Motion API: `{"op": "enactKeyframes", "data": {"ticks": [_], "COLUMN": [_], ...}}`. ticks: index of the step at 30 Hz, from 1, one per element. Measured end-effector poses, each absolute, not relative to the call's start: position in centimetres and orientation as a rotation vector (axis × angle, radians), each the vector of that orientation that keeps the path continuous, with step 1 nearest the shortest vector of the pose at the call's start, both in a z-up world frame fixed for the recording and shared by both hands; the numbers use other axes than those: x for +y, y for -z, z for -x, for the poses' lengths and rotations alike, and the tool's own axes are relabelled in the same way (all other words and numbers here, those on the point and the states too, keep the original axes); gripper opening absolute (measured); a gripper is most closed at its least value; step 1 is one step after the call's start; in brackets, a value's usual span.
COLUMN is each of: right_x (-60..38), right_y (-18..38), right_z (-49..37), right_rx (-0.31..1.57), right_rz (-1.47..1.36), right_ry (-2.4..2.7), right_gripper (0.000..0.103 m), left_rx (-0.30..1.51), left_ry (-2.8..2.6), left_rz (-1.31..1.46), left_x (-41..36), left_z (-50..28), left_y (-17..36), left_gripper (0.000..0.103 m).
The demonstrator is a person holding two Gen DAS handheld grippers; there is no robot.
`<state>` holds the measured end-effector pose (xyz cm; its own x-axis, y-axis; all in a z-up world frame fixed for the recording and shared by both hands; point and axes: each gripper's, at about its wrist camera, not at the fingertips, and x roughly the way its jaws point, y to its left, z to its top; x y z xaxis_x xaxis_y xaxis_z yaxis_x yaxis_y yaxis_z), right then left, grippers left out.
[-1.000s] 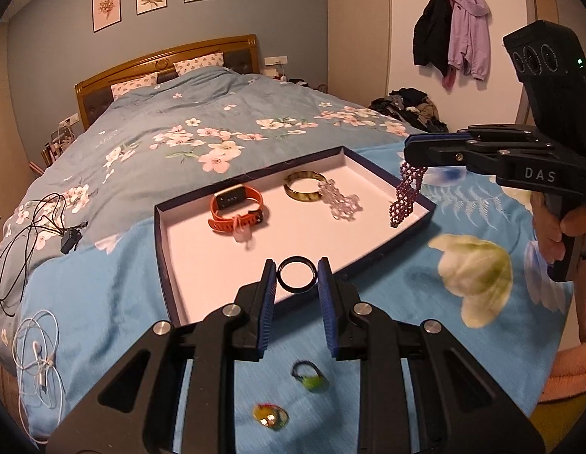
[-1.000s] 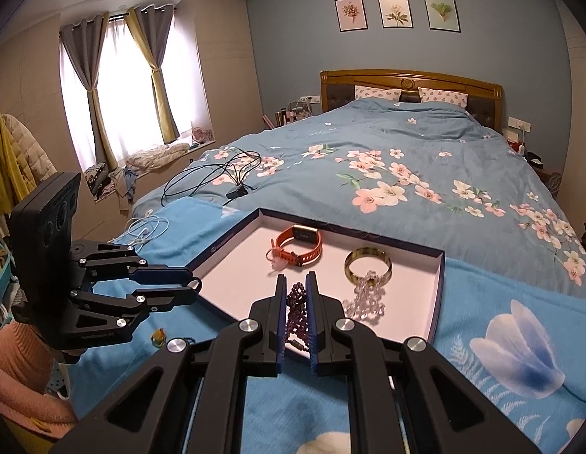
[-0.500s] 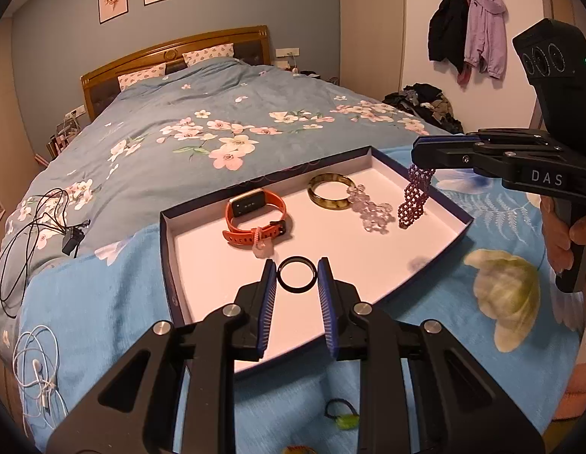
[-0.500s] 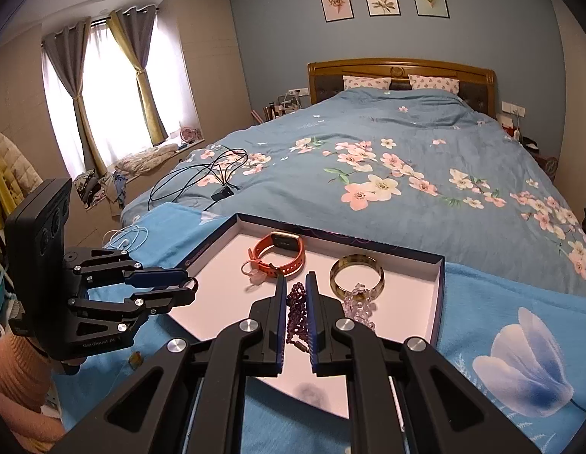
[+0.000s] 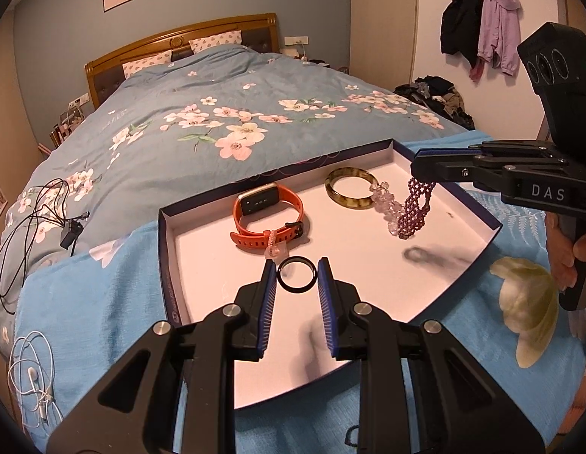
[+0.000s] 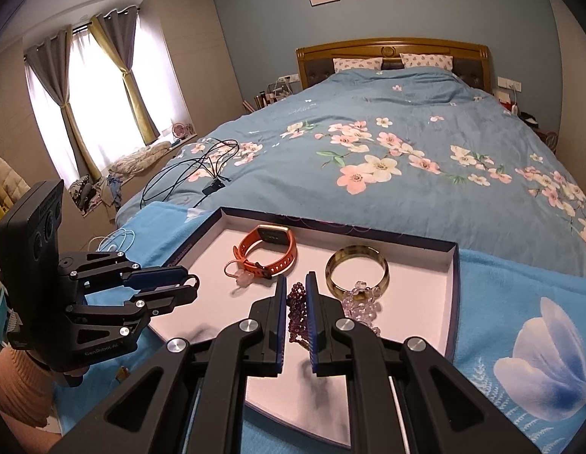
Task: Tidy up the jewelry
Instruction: 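Carry the black ring and purple beaded bracelet over the box with both tools, then release the purple bracelet with the right tool while the left tool releases the black ring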
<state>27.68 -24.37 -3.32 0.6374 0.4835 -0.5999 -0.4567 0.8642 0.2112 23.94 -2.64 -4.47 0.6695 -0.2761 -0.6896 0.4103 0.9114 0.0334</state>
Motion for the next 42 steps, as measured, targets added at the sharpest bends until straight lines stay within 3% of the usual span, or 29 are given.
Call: {"op": "enactKeyframes", "data": {"ticks": [35, 37, 42], "right_x": [-26.3, -26.4, -26.9], "right_y": [6.5, 6.4, 5.9], "right_z": [-31.1, -31.0, -30.2], "right_rx": [0.786, 0.784, 0.762], "right_rz": [-0.088, -0.092, -0.091], "right_ry": [-0.4, -0.396, -0.365], "right_gripper": [0.012, 0.012, 0.025], "left_rx": [0.887, 0.885, 0.835], "left_ry": [0.358, 0.355, 0.341], "left_rz": [-0.144, -0.137, -0.123], "left_x": [-3.7, -3.6, -2.9], "left_z": [-29.0, -29.1, -28.1], "left_y": [8.5, 8.5, 7.2], "left_gripper": [0.023, 0.026, 0.039]}}
